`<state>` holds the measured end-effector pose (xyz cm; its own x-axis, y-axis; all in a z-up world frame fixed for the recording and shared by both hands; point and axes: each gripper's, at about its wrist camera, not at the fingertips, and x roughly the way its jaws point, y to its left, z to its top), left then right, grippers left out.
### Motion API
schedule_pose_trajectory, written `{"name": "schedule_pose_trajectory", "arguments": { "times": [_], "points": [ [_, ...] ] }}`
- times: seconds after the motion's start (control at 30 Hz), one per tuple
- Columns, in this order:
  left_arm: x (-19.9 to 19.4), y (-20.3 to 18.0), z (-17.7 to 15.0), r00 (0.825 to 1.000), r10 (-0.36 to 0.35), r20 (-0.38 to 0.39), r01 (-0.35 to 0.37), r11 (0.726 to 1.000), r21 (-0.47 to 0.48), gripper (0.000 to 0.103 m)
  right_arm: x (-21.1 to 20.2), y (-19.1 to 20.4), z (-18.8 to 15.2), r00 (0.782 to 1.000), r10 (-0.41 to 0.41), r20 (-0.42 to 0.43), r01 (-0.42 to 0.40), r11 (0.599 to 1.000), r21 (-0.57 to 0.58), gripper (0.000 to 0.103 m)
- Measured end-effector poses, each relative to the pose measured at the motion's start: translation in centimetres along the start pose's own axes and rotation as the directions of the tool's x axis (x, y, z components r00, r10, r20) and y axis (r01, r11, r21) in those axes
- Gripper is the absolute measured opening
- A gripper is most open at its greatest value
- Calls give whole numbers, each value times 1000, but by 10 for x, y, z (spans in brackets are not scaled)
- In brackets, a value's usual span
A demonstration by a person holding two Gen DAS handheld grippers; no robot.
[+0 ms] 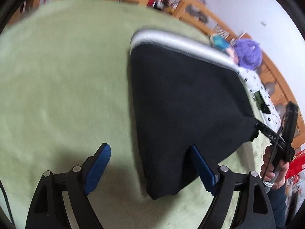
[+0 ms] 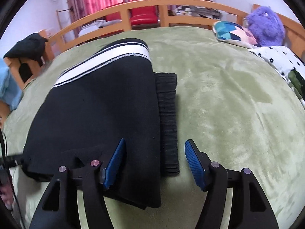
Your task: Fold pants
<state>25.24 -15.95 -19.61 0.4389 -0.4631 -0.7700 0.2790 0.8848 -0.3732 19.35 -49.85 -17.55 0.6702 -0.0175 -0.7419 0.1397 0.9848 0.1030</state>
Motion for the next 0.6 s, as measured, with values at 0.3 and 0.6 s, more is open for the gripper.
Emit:
{"name": "schedule_pose_trajectory", "arguments": {
  "times": [0.3,0.6],
  "points": [
    [27,3,47,999,-33,9,33,999,-27,84,16,-22,47,997,77,10,-77,994,75,74],
    [80,15,53,989,-140,-53,134,986,-100,77,90,-19,52,962,233,-145,-225,972,71,84]
  ]
}}
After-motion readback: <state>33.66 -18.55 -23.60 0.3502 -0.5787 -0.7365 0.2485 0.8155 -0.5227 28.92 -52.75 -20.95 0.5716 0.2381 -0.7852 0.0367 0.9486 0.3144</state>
